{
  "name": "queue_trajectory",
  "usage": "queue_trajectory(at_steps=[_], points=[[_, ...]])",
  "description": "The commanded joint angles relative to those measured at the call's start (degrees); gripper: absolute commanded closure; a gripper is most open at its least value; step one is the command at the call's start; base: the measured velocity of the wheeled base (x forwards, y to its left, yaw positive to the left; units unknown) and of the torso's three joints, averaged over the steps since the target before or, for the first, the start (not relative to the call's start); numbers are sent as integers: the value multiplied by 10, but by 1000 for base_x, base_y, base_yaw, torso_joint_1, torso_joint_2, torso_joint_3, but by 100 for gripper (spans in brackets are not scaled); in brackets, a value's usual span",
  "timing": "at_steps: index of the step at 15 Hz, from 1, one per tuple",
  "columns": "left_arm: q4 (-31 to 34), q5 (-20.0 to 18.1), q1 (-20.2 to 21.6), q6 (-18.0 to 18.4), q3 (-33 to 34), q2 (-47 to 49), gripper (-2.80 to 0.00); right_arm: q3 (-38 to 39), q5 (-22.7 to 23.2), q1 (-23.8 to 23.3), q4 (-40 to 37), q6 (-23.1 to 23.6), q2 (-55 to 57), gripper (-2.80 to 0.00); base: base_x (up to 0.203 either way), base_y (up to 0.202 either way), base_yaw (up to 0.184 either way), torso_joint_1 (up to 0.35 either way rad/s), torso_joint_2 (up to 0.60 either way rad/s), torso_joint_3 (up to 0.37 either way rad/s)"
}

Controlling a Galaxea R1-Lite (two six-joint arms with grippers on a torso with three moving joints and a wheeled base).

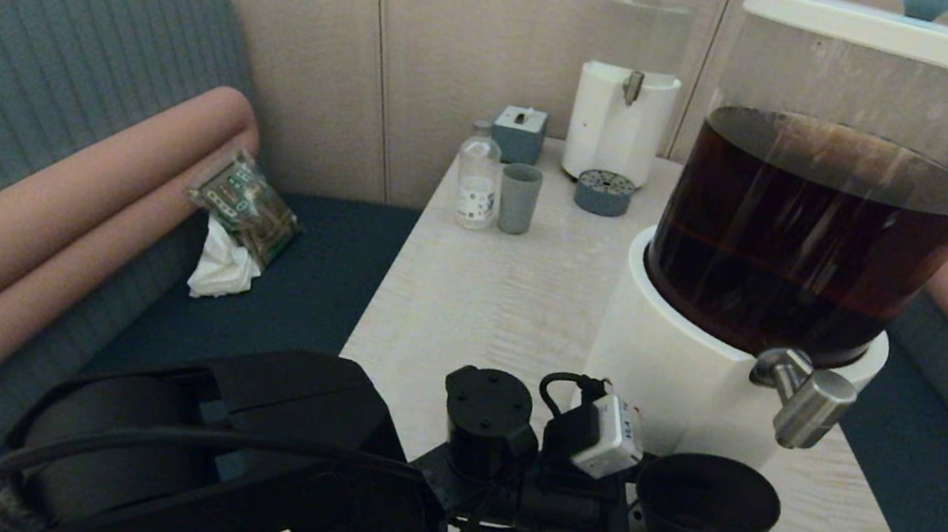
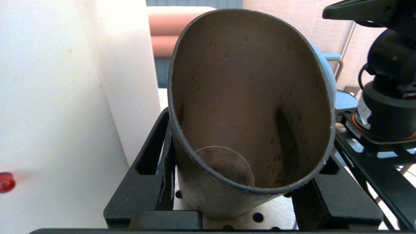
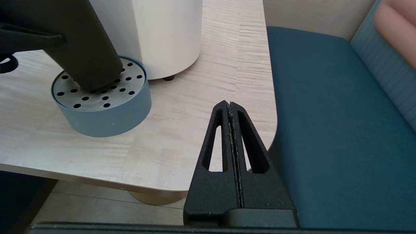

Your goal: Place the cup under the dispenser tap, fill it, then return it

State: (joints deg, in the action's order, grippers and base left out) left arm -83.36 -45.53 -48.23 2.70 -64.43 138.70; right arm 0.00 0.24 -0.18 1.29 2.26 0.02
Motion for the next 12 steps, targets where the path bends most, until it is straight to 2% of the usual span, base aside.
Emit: queue_trajectory(at_steps=[1,5,6,12], points=[[-5,-3,0,0,-6,6,0,5,0,0,0,0,0,0,0,0,0,0,0,0],[-7,-2,-1,2,-3,10,0,5,0,0,0,0,1,0,0,0,0,0,0,0],[-8,-1,-1,4,-3,10,-280,5,0,0,0,0,1,0,0,0,0,0,0,0],[-10,2,-2,3,0,9,-280,5,0,0,0,0,1,0,0,0,0,0,0,0]])
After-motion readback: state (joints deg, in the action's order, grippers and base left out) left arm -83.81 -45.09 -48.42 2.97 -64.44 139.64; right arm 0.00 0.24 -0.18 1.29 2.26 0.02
